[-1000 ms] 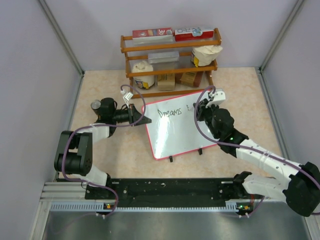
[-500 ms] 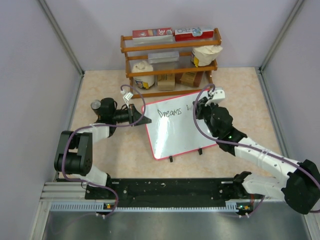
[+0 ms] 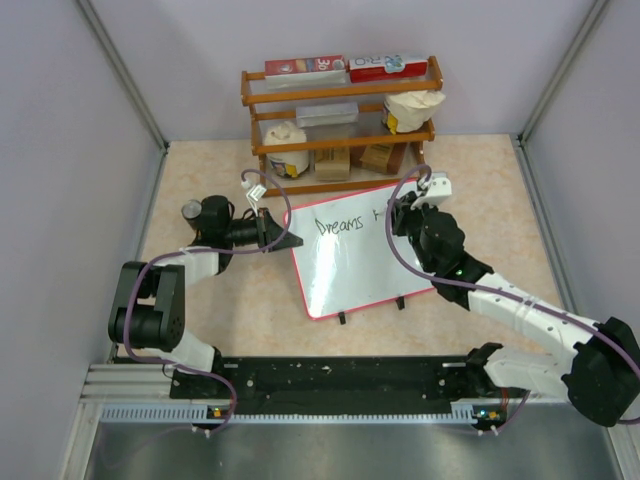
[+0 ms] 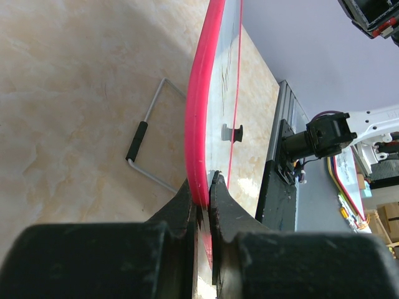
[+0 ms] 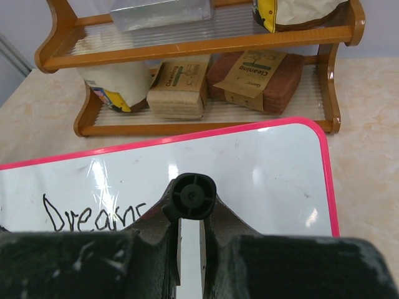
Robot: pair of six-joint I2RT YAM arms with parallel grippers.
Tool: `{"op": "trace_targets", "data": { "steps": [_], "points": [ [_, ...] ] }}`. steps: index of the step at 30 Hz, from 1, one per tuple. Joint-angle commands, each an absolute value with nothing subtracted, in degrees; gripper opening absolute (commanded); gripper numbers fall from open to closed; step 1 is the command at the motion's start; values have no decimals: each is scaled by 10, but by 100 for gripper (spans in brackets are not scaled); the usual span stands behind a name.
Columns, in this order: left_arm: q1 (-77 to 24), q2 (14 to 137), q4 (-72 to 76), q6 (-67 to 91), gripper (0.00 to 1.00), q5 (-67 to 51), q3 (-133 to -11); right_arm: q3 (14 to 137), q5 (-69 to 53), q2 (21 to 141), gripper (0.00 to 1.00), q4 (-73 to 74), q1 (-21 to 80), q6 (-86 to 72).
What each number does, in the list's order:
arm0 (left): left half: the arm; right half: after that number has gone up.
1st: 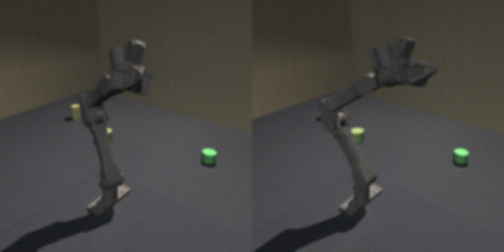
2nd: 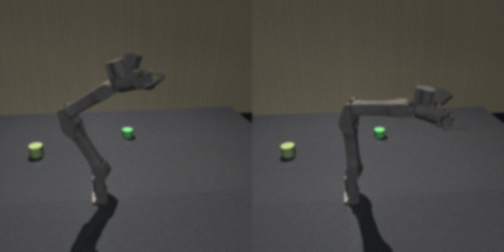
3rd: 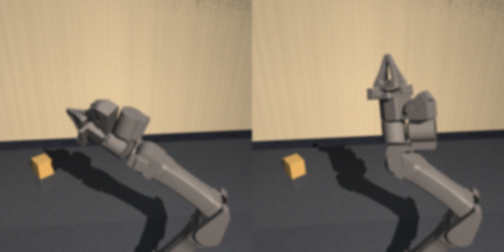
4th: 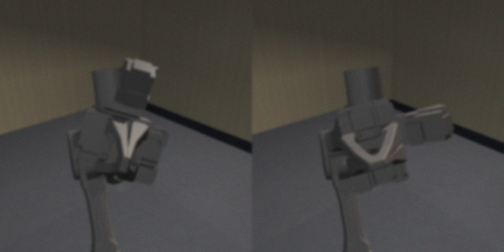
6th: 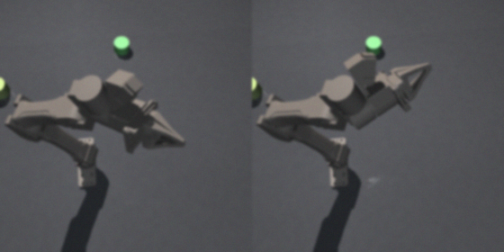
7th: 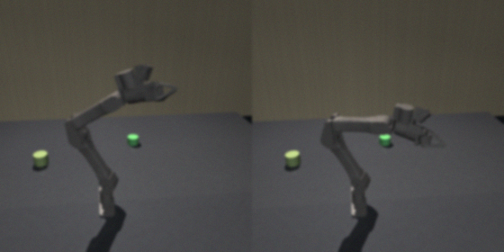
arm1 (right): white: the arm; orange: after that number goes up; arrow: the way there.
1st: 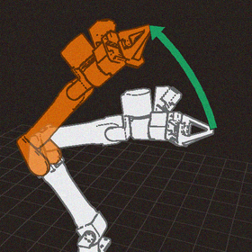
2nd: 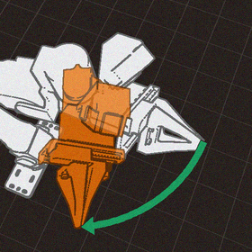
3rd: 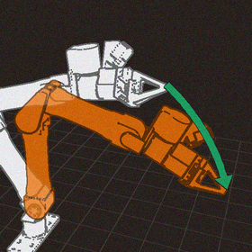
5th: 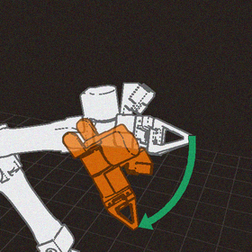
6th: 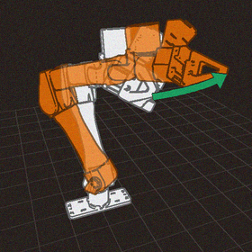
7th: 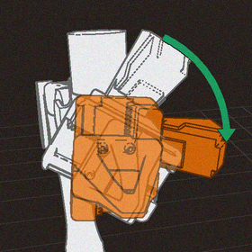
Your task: Write a sentence on the whiteboard
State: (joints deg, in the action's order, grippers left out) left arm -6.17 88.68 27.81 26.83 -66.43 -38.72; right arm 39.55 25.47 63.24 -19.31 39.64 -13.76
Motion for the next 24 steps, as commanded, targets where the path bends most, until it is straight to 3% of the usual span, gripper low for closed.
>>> {"op": "trace_targets", "data": {
  "steps": [1, 24],
  "points": [
    [-78, 904, 275, 147, 0, -634, -383, 408, 274, 635, 0, -194, 397, -141],
    [-79, 903, 273, 146, 0, -632, -382, 366, 243, 587, 0, -183, 396, -151]
  ]
}}
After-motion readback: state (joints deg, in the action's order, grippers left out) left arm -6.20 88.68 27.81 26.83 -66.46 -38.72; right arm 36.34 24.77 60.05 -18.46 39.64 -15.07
